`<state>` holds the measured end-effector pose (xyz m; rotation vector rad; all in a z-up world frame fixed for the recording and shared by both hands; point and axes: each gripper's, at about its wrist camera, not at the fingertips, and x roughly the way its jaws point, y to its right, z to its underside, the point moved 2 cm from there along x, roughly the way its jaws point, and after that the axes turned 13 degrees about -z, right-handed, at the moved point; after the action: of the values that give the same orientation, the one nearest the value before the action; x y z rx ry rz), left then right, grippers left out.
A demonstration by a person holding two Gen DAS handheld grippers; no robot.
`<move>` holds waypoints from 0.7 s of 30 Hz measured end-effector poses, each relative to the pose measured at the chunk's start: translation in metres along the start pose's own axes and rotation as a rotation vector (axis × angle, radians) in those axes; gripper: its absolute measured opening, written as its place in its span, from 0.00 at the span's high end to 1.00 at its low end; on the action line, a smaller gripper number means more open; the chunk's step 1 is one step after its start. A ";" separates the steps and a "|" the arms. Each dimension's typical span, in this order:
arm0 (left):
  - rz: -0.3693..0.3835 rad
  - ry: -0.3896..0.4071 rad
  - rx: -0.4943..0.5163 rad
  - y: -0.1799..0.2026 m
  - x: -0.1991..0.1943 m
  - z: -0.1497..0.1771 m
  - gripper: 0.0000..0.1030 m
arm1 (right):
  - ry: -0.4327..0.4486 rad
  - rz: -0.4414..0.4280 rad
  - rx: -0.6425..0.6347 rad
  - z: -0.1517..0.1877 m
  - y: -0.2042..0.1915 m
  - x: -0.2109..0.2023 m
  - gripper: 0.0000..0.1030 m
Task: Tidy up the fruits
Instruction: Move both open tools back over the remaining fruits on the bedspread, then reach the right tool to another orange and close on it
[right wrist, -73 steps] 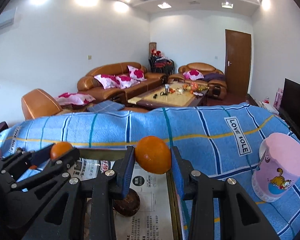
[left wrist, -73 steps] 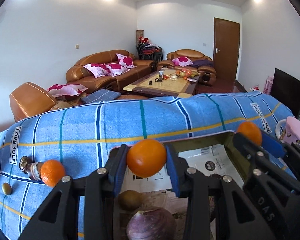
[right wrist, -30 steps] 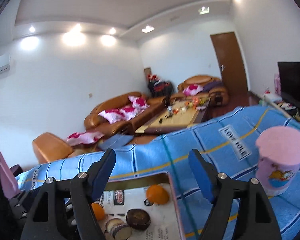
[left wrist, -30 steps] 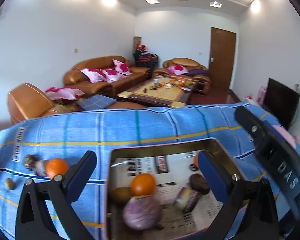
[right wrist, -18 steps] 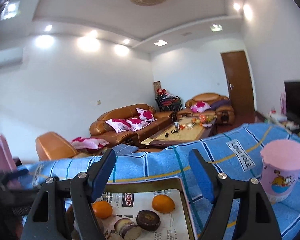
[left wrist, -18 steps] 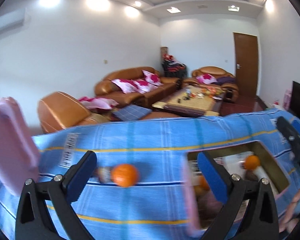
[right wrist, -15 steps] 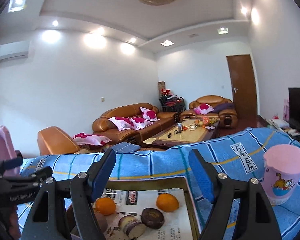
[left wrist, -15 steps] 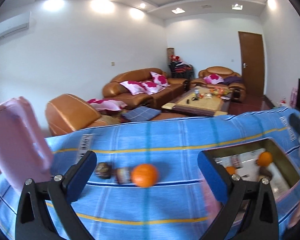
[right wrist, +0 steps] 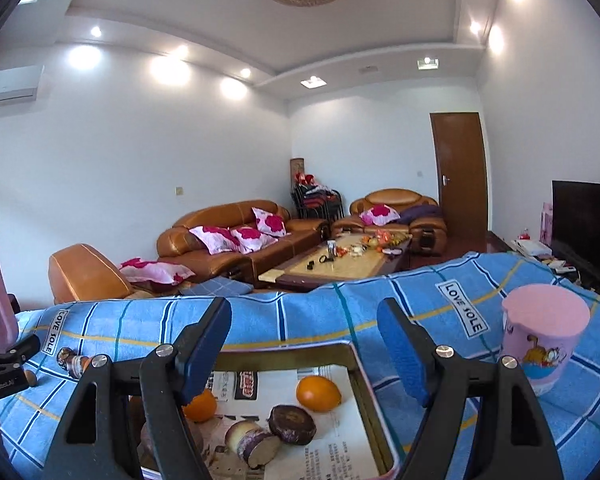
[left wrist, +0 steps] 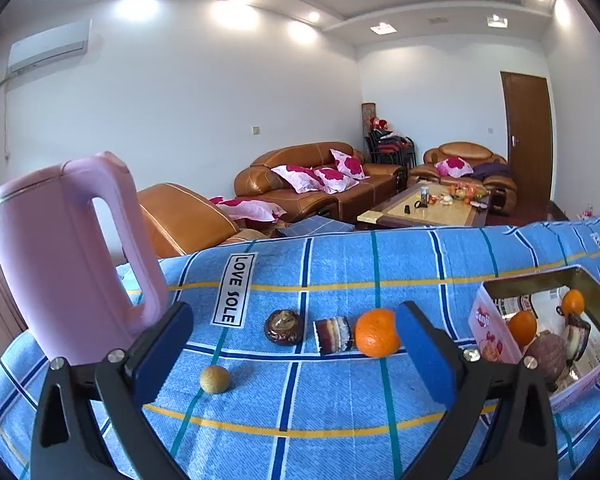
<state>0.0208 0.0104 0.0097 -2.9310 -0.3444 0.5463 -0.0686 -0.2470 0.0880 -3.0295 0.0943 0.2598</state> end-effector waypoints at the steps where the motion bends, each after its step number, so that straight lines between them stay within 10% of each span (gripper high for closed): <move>1: 0.006 0.000 -0.006 -0.001 0.001 -0.001 0.00 | -0.004 -0.004 -0.001 0.001 -0.003 -0.001 0.26; 21: -0.032 -0.079 -0.081 -0.046 0.035 0.000 0.00 | -0.013 -0.191 0.046 -0.007 -0.124 0.034 0.25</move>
<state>0.0435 0.0629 0.0064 -2.9811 -0.4314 0.6601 -0.0252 -0.1262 0.1008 -2.9626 -0.1869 0.2571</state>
